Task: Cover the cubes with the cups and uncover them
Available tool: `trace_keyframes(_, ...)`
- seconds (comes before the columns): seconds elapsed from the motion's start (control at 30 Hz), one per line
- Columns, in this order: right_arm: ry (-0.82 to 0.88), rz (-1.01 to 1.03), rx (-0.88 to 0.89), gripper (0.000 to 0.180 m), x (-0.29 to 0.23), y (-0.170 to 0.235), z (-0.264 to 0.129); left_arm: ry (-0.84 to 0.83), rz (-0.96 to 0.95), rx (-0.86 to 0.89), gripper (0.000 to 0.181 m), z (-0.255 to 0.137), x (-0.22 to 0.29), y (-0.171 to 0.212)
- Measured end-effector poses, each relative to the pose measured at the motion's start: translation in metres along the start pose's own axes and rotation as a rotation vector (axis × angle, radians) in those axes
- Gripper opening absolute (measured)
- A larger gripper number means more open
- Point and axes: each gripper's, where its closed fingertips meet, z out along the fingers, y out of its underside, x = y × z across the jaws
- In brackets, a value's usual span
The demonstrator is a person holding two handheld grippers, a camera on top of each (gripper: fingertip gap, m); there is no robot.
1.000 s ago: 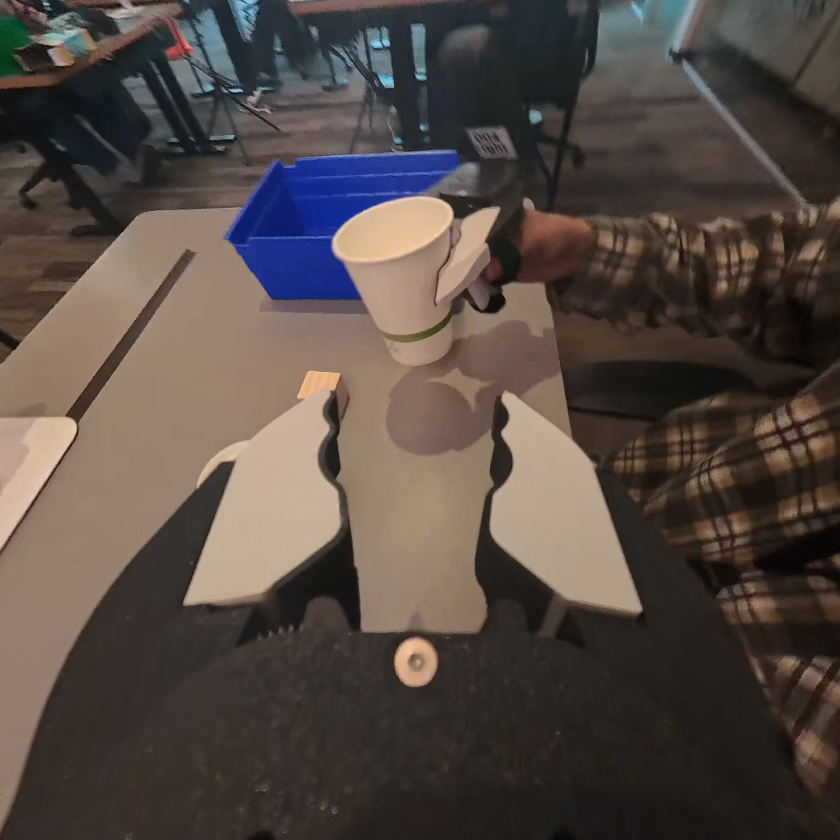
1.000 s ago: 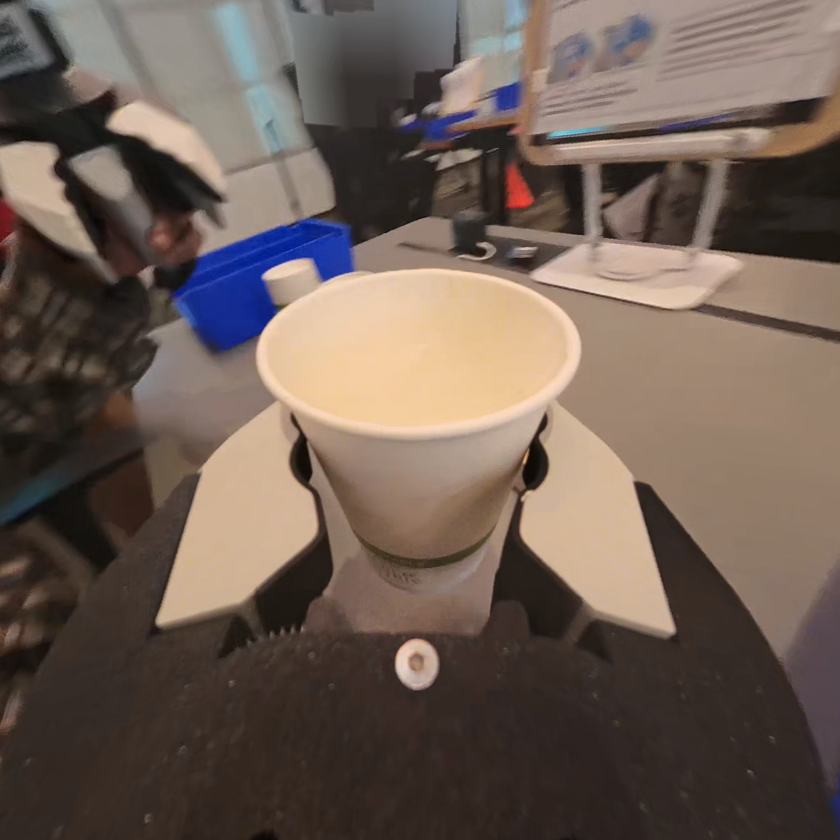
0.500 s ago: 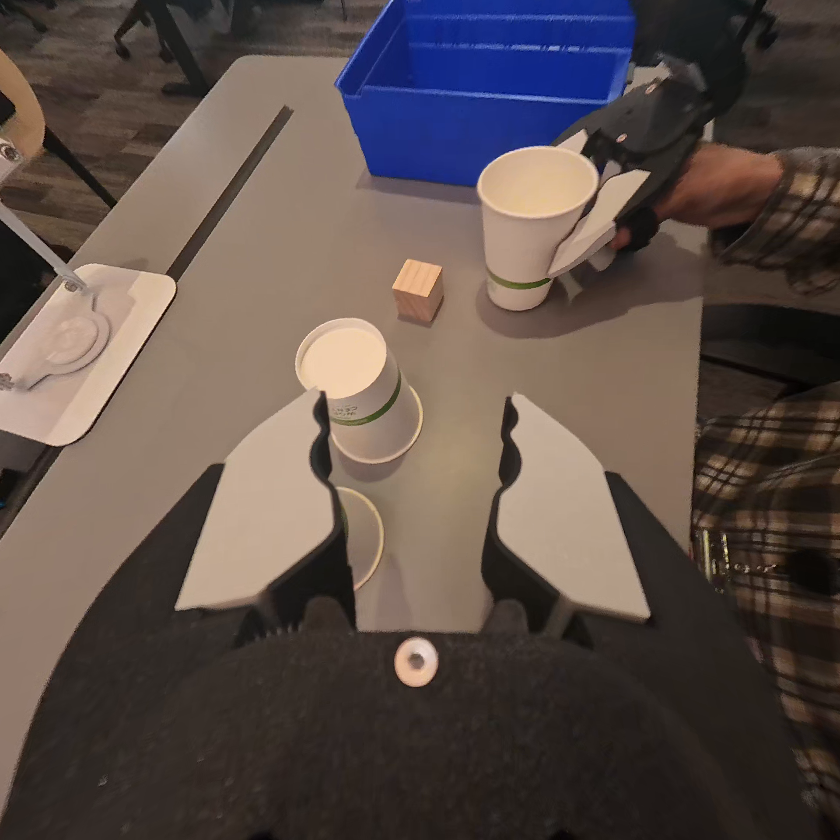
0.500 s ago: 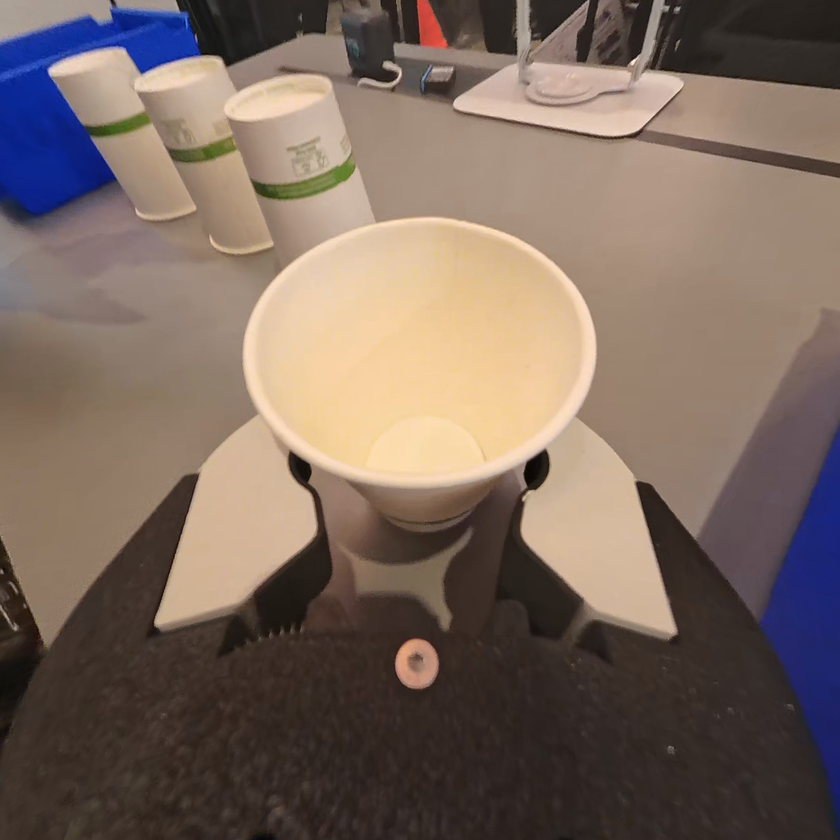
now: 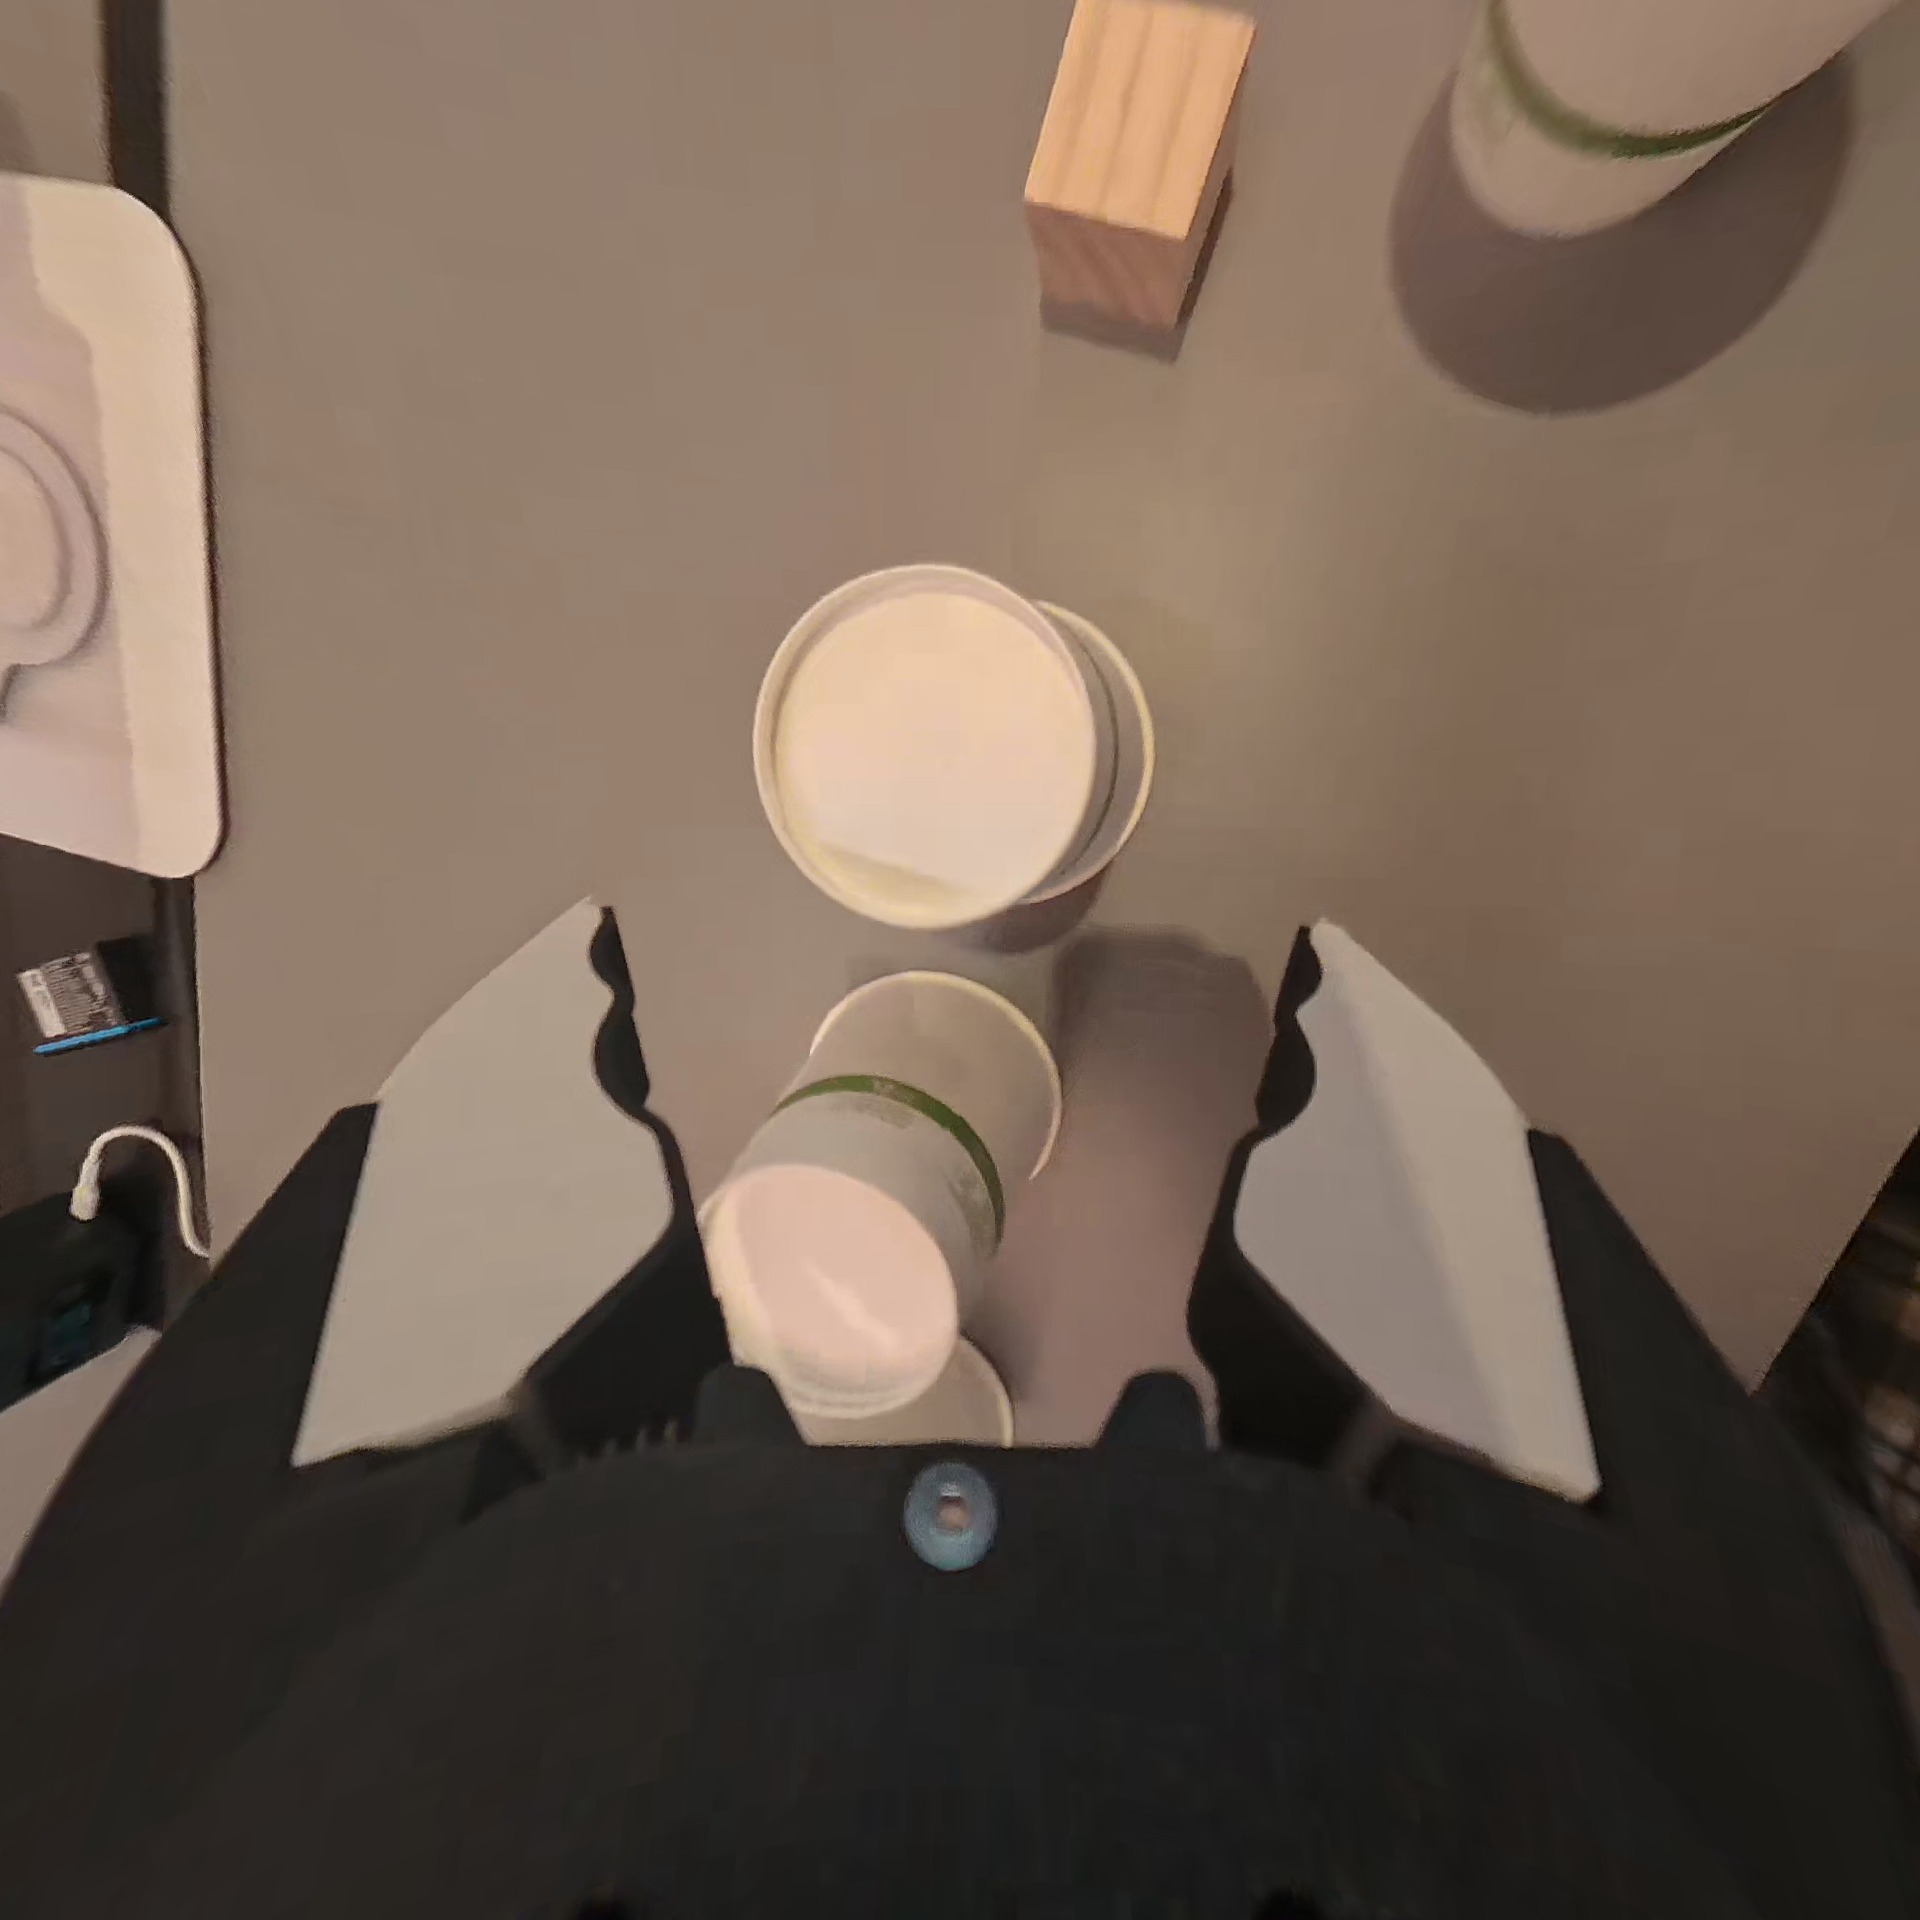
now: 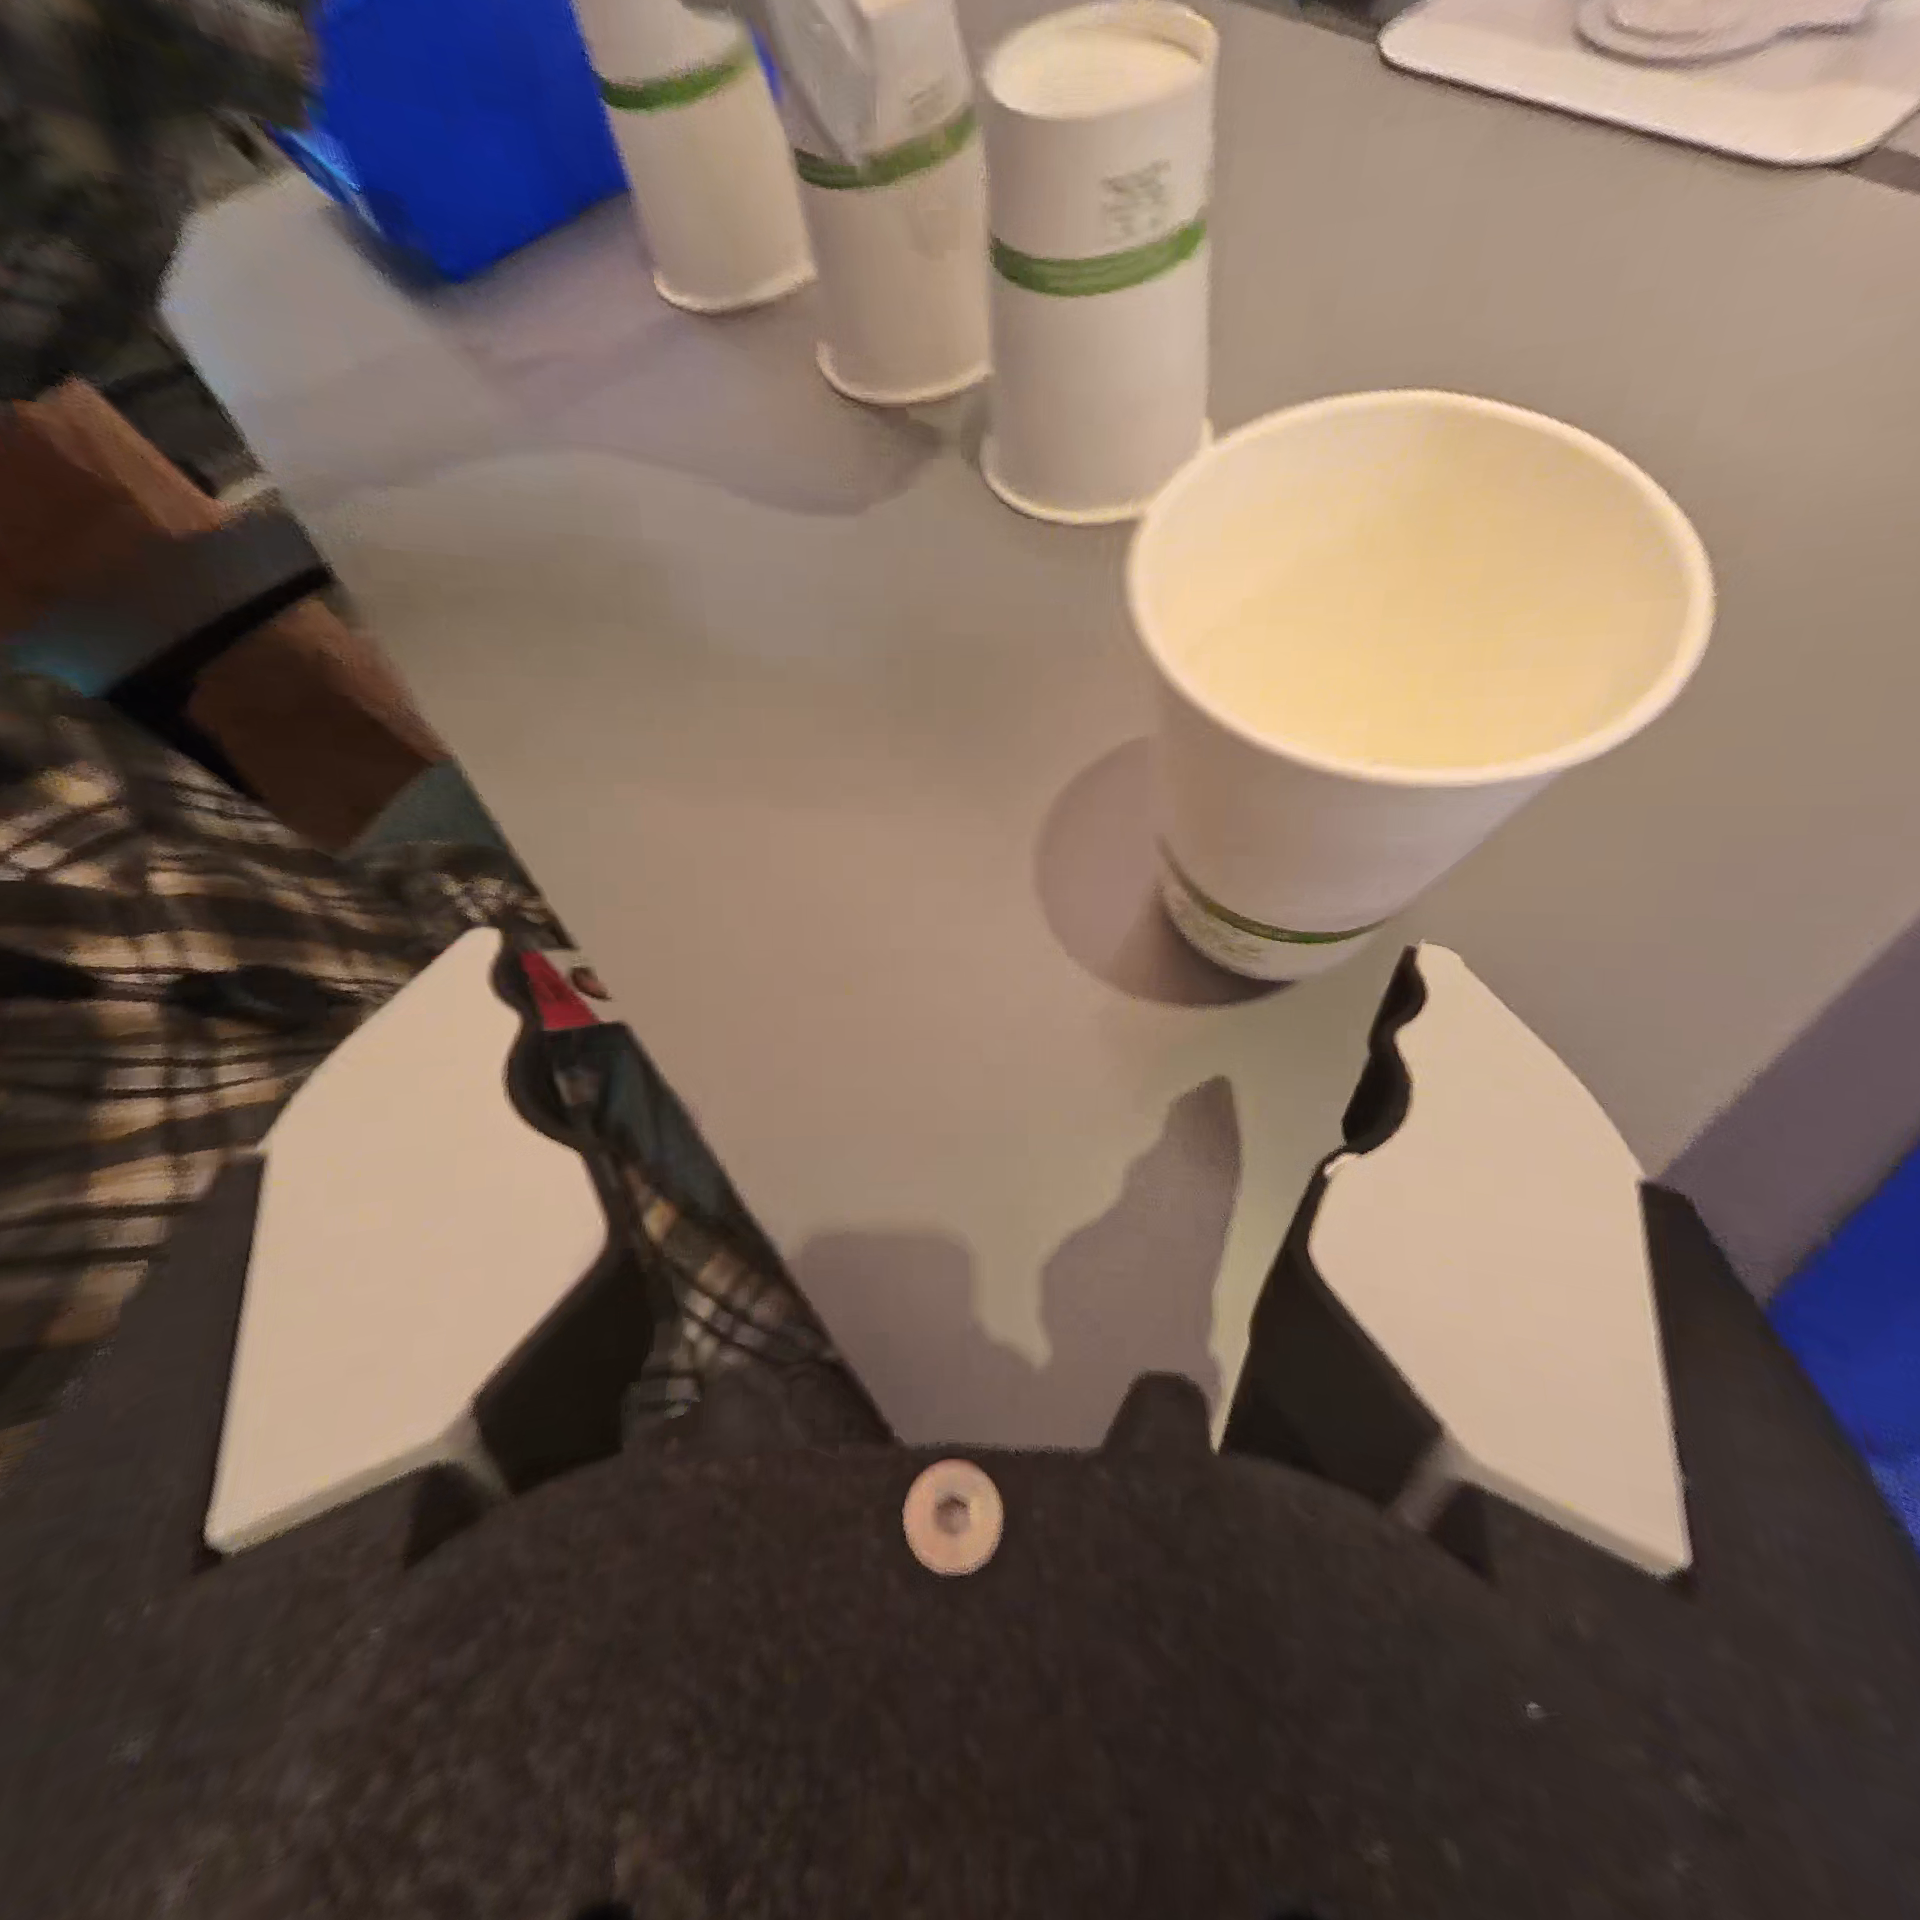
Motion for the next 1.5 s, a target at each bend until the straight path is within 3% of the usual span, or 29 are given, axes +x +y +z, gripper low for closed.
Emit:
trace_keyframes(0.17,-0.054,-0.012,0.125,0.140,-0.034,-0.013,-0.017,0.099,0.006,-0.172,0.119,0.034,-0.001,-0.002)
trace_keyframes(0.27,-0.062,-0.013,0.165,0.137,-0.040,-0.017,-0.023,0.136,-0.007,-0.223,0.106,0.047,0.000,-0.002)
trace_keyframes(0.33,-0.062,-0.007,0.187,0.135,-0.040,-0.018,-0.026,0.173,-0.029,-0.211,0.084,0.049,0.002,-0.004)
trace_keyframes(0.57,-0.091,0.033,0.246,0.128,-0.035,-0.022,-0.022,0.220,-0.125,-0.144,0.083,0.036,-0.004,-0.004)
trace_keyframes(0.8,-0.094,0.026,0.314,0.124,-0.033,-0.050,-0.017,0.222,-0.313,0.180,0.083,-0.025,-0.028,-0.023)
trace_keyframes(1.07,-0.108,-0.027,0.456,0.111,-0.031,-0.128,-0.012,0.362,-0.601,0.833,0.083,-0.118,-0.028,-0.032)
trace_keyframes(1.37,-0.397,0.081,0.391,0.089,-0.044,-0.184,0.073,0.507,-0.696,1.144,0.082,-0.130,0.020,-0.020)
trace_keyframes(1.5,-0.592,0.245,0.347,0.061,-0.054,-0.194,0.093,0.543,-0.700,1.194,0.082,-0.128,0.036,-0.022)
